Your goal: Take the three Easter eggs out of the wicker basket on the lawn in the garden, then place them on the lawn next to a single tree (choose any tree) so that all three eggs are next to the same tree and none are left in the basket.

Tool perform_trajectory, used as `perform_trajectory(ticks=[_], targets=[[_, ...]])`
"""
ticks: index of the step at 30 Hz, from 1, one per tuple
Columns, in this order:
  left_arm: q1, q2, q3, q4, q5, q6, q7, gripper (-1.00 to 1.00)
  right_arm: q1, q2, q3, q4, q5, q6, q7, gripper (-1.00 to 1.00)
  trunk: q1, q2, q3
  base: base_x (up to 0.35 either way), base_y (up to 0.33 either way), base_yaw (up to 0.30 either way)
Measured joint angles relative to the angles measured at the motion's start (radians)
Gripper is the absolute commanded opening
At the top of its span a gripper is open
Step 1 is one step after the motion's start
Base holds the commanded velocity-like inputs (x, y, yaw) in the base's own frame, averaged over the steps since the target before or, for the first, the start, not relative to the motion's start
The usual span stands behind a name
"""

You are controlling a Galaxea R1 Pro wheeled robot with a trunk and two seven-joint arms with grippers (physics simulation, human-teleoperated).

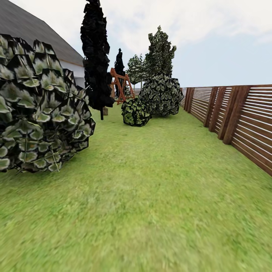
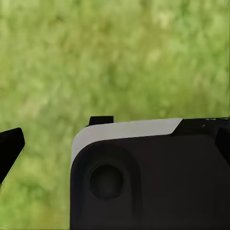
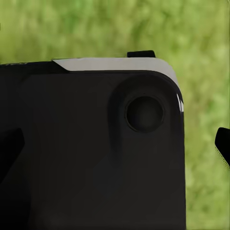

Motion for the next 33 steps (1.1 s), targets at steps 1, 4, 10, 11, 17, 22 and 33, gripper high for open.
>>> perform_trajectory(ticks=[1, 4, 10, 11, 17, 22, 33], targets=[[0.0, 0.0, 0.0, 0.0, 0.0, 0.0, 0.0, 1.0, 0.0, 0.0, 0.0, 0.0, 0.0, 0.0, 0.0, 1.0, 0.0, 0.0, 0.0, 0.292, 0.0, 0.0], [0.0, 0.0, 0.0, 0.0, 0.0, 0.0, 0.0, 1.0, 0.0, 0.0, -0.001, 0.0, -0.001, 0.0, 0.0, 1.0, 0.0, 0.0, 0.0, 0.288, 0.0, -0.029], [0.0, 0.0, 0.0, 0.0, 0.0, 0.0, 0.0, 1.0, 0.0, -0.001, -0.002, 0.0, -0.002, 0.0, 0.0, 1.0, 0.0, 0.0, 0.0, 0.282, 0.0, -0.088], [0.0, 0.0, 0.0, 0.0, 0.0, 0.0, 0.0, 1.0, 0.0, -0.001, -0.002, 0.0, -0.002, 0.0, 0.0, 1.0, 0.0, 0.0, 0.0, 0.279, 0.0, -0.046], [0.0, 0.0, 0.0, 0.0, 0.0, 0.0, 0.0, 1.0, 0.0, 0.0, -0.003, 0.0, -0.003, 0.0, 0.0, 1.0, 0.0, 0.0, 0.0, 0.277, 0.0, -0.022], [0.0, 0.0, 0.0, 0.0, 0.0, 0.0, 0.0, 1.0, 0.0, 0.0, -0.002, 0.0, -0.003, 0.0, 0.0, 1.0, 0.0, 0.0, 0.0, 0.275, 0.0, -0.004], [0.0, 0.0, 0.0, 0.0, 0.0, 0.0, 0.0, 1.0, 0.0, 0.0, -0.002, 0.0, -0.002, 0.0, 0.0, 1.0, 0.0, 0.0, 0.0, 0.273, 0.0, -0.001]])
